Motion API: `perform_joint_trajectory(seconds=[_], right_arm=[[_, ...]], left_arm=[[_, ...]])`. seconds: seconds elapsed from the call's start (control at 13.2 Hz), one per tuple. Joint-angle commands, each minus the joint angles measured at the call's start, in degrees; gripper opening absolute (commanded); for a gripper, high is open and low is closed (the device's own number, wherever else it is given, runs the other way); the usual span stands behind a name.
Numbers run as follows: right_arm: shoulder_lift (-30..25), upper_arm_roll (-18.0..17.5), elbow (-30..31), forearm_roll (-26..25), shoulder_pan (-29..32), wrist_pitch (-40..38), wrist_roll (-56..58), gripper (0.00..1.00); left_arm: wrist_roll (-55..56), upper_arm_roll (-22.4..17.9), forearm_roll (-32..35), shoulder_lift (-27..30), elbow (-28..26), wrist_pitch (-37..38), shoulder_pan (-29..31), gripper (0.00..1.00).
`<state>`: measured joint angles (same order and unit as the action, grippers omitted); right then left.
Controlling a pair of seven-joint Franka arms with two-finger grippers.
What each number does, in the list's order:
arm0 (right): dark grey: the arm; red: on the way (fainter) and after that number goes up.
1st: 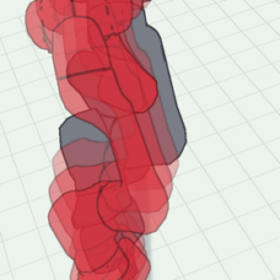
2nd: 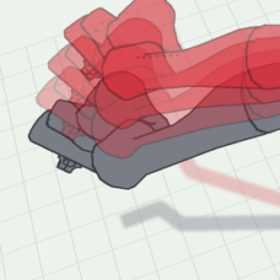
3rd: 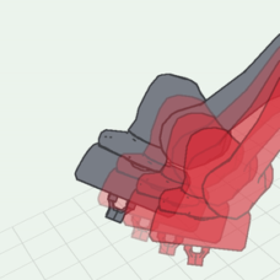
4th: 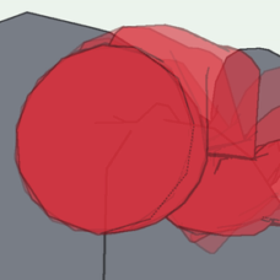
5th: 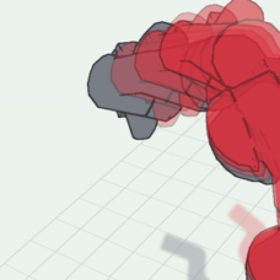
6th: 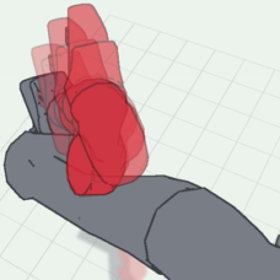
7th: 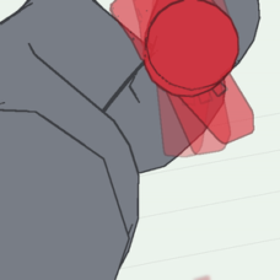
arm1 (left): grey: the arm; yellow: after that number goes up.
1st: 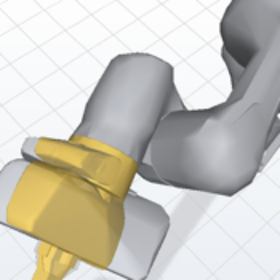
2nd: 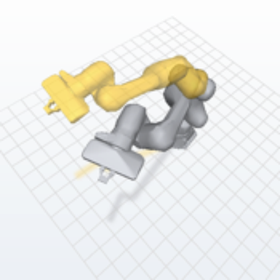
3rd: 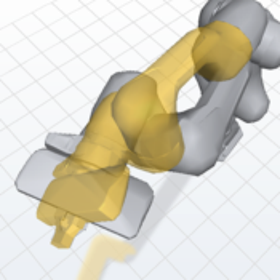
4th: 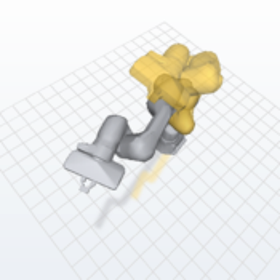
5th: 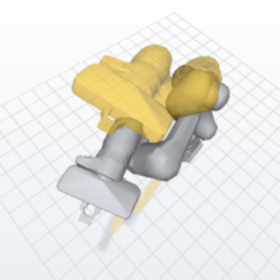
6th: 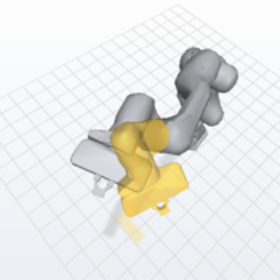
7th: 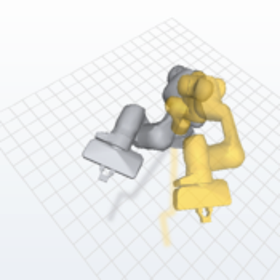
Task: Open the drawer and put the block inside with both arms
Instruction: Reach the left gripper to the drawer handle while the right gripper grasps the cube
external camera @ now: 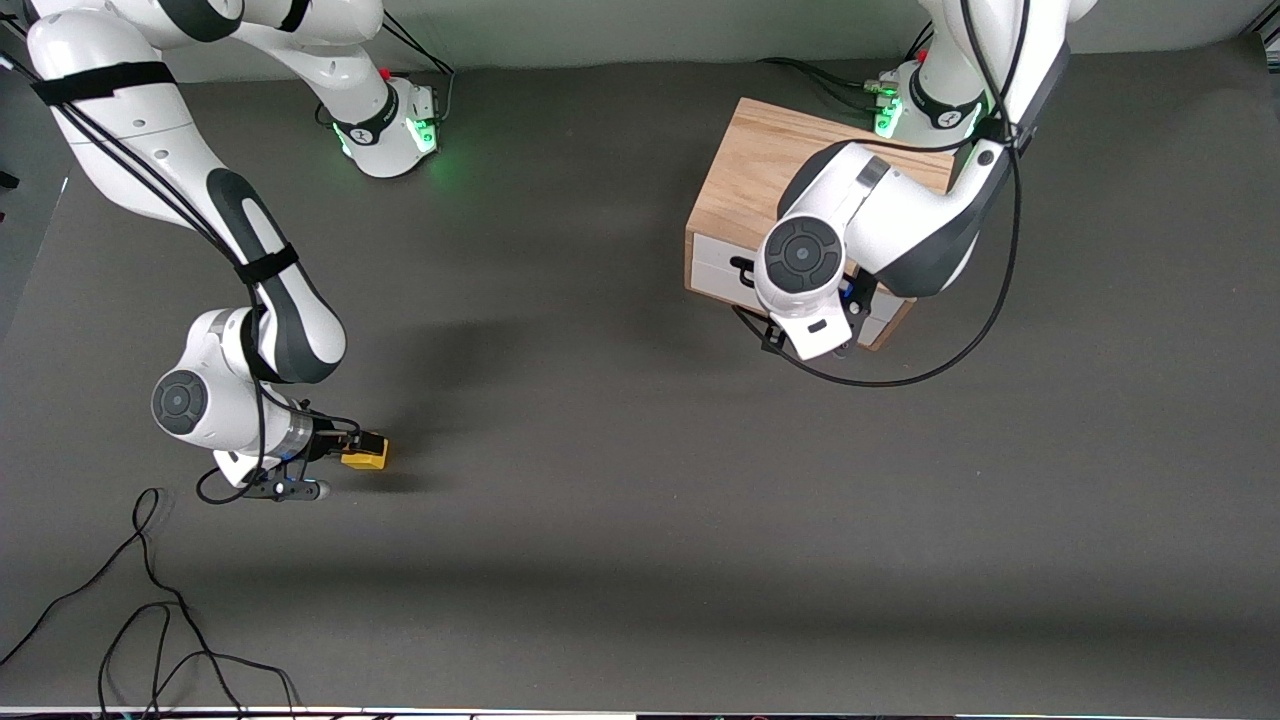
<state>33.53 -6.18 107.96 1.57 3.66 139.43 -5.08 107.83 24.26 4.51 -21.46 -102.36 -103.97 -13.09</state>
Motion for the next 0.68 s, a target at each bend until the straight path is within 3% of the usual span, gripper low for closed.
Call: perform_joint_trajectory(seconds=[0.0,0.08,0.3,0.46,0.53,0.61], right_arm=[[1.09,-0.06,-0.65,-0.08,-2.78,2.51,-5.45,1.0],[1.27,0.03,-0.73,-0.16,-3.05,2.86,-5.55,0.98],[1.71,0.2,-0.82,-0.17,-2.7,3.04,-4.85,0.64],[1.71,0.2,-0.82,-0.25,-2.7,3.04,-4.76,0.29],[1.71,0.2,-0.82,-0.25,-2.7,2.95,-4.68,0.07],[1.19,0.2,-0.82,-0.25,-2.7,2.52,-4.76,0.0]], left_arm=[[1.69,-0.01,1.47,-0.33,-1.52,-1.76,-0.45,1.0],[1.69,-0.01,1.9,-1.12,-1.61,-1.94,-0.53,1.0],[1.6,-0.01,2.7,-3.32,-1.61,-3.52,-0.45,1.0],[1.6,-0.01,3.13,-3.93,-1.53,-4.48,-0.36,1.0],[1.6,-0.01,3.48,-4.46,-1.27,-4.49,-0.36,1.0],[1.6,-0.01,4.1,-4.64,-1.09,-4.66,-0.27,1.0]])
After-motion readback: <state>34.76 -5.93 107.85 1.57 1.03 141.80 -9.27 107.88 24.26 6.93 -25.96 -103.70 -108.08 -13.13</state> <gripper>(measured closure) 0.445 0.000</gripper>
